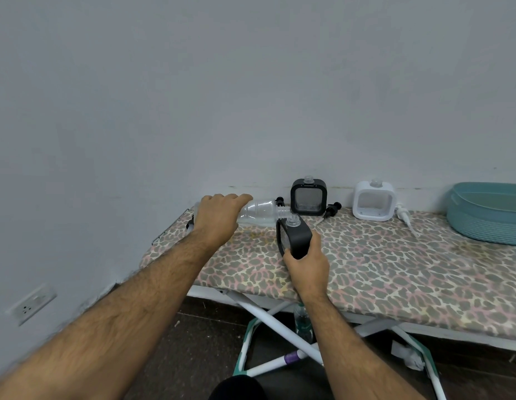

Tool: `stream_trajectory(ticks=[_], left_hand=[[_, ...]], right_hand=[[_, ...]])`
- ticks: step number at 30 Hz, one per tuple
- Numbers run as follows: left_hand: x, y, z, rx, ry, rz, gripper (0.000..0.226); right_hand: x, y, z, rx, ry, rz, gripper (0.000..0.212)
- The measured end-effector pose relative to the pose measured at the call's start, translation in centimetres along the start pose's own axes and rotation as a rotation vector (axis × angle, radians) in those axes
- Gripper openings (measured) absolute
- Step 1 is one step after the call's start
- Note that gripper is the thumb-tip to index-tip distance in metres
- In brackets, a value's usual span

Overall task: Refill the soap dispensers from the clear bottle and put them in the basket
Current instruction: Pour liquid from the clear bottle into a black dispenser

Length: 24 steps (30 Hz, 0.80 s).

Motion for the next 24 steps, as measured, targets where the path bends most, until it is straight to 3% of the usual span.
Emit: stream_trajectory(ticks=[24], left_hand=[[0.33,0.37,0.11,-0.005,0.019,-0.009,0.064]], right_hand=[[-0.14,0.01,0.25,0.024,-0.003,0.012,0.060]])
Point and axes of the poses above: each hand's wrist, its own y-axis away from the middle knuckle, its own x-axis out of the palm, z = x × y, the point moved 2 cm from there along -y, towards the middle knuckle, and after that the axes turned 10 degrees about -x, right-handed, at the moved point
